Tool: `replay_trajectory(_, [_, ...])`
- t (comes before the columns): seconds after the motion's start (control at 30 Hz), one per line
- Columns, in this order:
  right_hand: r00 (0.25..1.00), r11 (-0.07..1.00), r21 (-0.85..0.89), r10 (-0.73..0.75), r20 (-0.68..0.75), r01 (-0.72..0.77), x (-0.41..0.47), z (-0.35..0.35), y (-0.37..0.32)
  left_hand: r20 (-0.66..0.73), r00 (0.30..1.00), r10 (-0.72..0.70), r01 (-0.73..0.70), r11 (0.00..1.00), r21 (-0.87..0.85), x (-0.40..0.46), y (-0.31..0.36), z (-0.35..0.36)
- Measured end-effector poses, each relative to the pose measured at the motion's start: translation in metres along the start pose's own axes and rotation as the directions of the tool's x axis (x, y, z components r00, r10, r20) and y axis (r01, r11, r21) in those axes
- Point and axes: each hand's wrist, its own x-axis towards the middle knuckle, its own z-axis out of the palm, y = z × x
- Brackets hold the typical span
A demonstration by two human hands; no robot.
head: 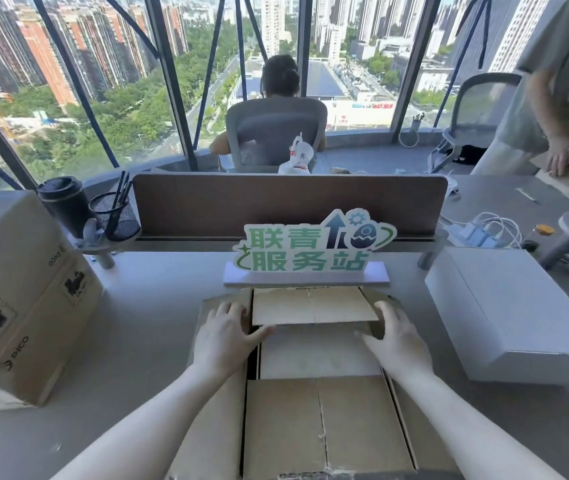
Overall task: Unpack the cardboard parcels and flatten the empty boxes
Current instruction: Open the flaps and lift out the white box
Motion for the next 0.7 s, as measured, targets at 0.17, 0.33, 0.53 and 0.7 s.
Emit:
replay_trajectory(0.17, [0.964, 0.967, 0.218, -0.073, -0.254, 0.131, 0.013, -0.01, -0.03, -0.095, 0.995, -0.044, 0.013, 0.953, -0.304, 0.025, 0.028, -0.024])
replay_trajectory(0.33, [0.98, 0.975, 0.103, -0.196, -0.021, 0.197, 0.052, -0.007, -0.044, -0.053, 0.999, -0.012, -0.008, 0.936, -0.353, 0.063, 0.039, -0.023])
replay_trajectory(0.53, [0.953, 0.978, -0.178, -0.052, 0.298, 0.109, 0.094, 0.013, -0.035, 0.166, 0.983, 0.082, -0.068, 0.994, -0.089, 0.09, 0.022, 0.01])
replay_trajectory(0.7, [0.98, 0.978, -0.193, -0.035, 0.195, 0.074, 0.104, 0.029, -0.028, 0.125, 0.992, 0.03, -0.027, 0.999, -0.027, 0.095, 0.014, 0.029])
